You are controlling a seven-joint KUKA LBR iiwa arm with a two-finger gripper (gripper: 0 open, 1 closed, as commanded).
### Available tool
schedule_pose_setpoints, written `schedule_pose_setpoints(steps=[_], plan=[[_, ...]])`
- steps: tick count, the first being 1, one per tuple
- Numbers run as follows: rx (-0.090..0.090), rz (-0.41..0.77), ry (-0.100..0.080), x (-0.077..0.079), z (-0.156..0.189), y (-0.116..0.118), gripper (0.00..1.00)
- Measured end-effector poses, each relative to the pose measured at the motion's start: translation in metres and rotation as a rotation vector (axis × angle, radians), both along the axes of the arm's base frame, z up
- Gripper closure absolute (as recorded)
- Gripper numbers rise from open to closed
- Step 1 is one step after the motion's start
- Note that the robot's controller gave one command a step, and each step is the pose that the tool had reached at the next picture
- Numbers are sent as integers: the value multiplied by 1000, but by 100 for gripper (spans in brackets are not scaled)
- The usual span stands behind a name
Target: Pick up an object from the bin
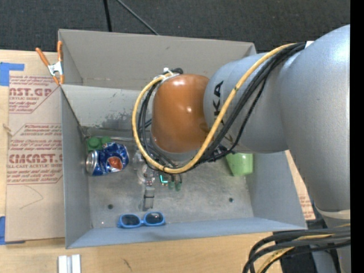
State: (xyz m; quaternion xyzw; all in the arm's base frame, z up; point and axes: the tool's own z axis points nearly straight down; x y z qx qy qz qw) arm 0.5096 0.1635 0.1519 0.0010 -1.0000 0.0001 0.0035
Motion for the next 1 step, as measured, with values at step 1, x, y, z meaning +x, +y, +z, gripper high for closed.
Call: schedule_pose_setpoints(steps=[1], plan=[[1, 54, -13, 46, -70, 18, 0]])
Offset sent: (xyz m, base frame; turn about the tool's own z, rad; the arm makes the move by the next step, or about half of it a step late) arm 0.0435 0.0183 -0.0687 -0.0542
